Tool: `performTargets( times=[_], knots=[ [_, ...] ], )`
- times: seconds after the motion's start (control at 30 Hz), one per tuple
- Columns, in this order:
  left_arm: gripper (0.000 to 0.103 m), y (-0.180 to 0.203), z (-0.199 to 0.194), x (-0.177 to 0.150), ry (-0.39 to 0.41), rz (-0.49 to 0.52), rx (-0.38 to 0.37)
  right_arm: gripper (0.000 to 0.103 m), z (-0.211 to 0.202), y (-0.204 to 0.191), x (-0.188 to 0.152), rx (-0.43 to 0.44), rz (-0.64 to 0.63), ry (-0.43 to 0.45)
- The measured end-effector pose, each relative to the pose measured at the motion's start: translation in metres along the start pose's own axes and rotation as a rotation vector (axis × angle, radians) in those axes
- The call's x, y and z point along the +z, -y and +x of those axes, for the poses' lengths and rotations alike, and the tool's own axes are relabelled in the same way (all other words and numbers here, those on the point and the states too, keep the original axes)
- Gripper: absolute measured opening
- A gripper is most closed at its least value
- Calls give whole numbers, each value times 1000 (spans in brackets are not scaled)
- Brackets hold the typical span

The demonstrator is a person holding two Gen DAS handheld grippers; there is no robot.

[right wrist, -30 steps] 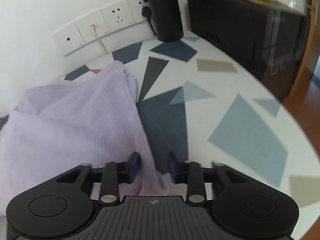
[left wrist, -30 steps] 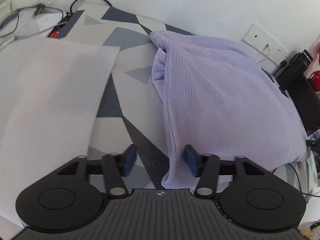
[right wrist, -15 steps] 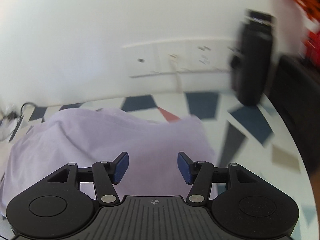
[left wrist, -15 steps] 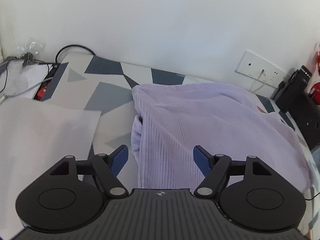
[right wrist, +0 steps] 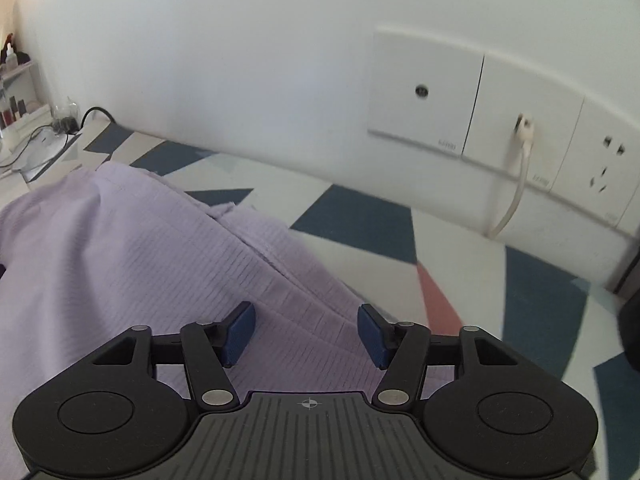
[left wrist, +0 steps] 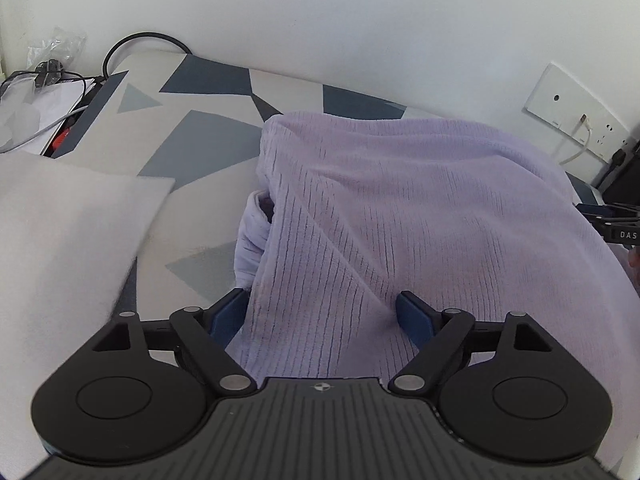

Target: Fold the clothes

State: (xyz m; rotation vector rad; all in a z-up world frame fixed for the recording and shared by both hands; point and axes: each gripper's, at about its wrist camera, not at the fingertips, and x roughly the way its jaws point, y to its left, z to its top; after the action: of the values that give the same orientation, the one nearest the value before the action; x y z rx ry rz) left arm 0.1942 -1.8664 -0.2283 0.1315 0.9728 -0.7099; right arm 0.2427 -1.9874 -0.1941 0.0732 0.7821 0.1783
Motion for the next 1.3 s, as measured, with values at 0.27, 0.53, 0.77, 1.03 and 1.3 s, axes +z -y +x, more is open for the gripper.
performTargets(
  times=[0.27, 0.53, 0.77, 1.03, 1.3],
  knots=[
    [97, 1, 5, -2, 2, 9, 26, 26, 29, 16, -5, 89, -15, -42],
    [101, -2, 9, 0, -3, 20, 25, 7, 5, 36, 9, 31, 88, 60],
    [103, 0, 12, -1, 1, 24, 34, 22, 38, 43, 10, -98, 123, -5],
    [103, -6, 13, 10, -42, 21, -6, 100, -15, 56, -8, -325, 244, 34],
    [103, -20, -9, 14, -23, 43, -33, 102, -88, 64, -72, -256, 438, 59]
  ],
)
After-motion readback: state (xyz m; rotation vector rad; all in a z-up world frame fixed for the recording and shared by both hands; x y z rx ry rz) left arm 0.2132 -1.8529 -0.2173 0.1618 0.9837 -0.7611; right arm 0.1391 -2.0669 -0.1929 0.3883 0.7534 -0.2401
